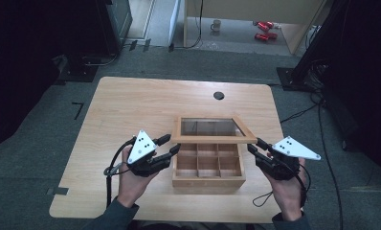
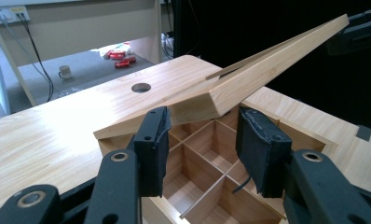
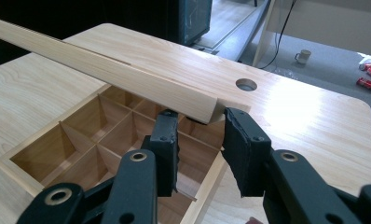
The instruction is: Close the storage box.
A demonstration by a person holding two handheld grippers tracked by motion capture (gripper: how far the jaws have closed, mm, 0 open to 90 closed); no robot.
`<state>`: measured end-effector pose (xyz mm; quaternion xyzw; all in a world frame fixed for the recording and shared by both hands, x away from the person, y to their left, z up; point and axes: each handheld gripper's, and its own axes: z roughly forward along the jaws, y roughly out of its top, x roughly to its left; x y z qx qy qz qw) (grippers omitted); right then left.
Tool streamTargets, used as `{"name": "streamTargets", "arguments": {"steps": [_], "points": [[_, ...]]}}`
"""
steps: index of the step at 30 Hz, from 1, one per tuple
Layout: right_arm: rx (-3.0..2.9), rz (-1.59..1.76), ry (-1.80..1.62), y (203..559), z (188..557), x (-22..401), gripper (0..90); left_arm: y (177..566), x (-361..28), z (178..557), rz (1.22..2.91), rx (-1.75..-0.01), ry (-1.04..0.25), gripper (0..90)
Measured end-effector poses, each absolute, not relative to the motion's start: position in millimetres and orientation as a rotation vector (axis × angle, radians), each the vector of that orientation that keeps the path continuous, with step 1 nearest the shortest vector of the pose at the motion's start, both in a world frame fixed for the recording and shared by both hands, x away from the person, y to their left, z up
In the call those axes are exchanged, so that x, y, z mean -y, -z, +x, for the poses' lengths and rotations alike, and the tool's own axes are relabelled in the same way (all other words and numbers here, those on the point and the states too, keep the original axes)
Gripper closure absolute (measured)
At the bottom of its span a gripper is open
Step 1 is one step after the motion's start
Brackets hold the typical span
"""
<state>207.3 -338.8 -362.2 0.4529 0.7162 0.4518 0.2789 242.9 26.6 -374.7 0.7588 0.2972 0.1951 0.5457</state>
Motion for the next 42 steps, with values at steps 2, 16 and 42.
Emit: {"name": "streamTargets", "arguments": {"steps": [2,16,42], "points": [[-1.92,1.218,-1.213,363.0,206.6,338.7,66.0,375.0,-25.9,241.5,1.8,-0.704,-0.461,54.9],[-1.919,1.221,-1.207,371.4,200.6,337.8,66.0,379.6,-26.5,235.4,1.808,-0.716,-0.456,58.4],[-1.934,1.242,-1.207,383.3,193.5,337.4,66.0,390.0,-27.7,224.7,1.828,-0.724,-0.438,58.8]]}}
